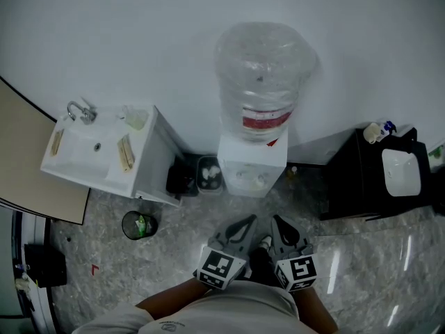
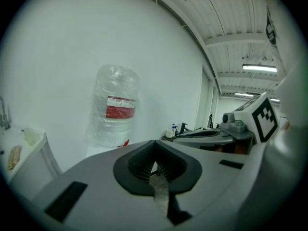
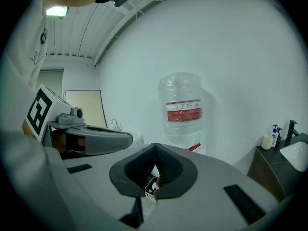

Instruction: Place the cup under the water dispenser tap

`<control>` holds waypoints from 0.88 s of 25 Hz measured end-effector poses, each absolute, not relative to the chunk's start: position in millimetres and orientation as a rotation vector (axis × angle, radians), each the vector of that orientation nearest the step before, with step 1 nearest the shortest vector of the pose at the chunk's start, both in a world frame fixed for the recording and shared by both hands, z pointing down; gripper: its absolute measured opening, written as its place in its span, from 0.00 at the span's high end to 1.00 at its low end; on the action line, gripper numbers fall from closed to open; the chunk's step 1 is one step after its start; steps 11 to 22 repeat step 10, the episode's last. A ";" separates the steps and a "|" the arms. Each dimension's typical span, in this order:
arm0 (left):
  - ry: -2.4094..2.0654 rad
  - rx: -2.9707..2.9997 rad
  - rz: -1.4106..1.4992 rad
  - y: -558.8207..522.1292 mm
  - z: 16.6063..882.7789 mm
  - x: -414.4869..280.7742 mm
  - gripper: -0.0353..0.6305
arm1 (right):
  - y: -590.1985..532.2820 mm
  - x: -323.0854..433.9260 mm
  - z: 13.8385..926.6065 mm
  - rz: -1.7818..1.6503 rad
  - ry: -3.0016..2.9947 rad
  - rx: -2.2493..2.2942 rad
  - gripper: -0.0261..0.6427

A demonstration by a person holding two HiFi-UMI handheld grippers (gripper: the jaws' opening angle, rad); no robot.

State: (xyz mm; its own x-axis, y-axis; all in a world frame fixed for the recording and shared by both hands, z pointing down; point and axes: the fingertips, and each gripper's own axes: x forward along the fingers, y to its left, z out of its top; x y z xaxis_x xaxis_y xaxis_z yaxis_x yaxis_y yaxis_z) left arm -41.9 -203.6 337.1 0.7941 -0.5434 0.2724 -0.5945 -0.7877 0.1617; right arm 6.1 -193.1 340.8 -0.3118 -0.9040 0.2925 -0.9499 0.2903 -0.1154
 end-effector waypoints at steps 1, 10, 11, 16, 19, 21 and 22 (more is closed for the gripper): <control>-0.885 2.747 0.307 -203.7 335.7 -42.9 0.94 | -193.2 5.3 339.9 0.399 -2.381 1.732 0.94; -0.880 2.756 0.302 -206.7 334.6 -50.0 0.94 | -198.0 -3.1 338.5 0.385 -2.382 1.736 0.94; -0.880 2.756 0.302 -206.7 334.6 -50.0 0.94 | -198.0 -3.1 338.5 0.385 -2.382 1.736 0.94; -0.880 2.756 0.302 -206.7 334.6 -50.0 0.94 | -198.0 -3.1 338.5 0.385 -2.382 1.736 0.94; -0.880 2.756 0.302 -206.7 334.6 -50.0 0.94 | -198.0 -3.1 338.5 0.385 -2.382 1.736 0.94; -0.880 2.756 0.302 -206.7 334.6 -50.0 0.94 | -198.0 -3.1 338.5 0.385 -2.382 1.736 0.94; -0.880 2.756 0.302 -206.7 334.6 -50.0 0.94 | -198.0 -3.1 338.5 0.385 -2.382 1.736 0.94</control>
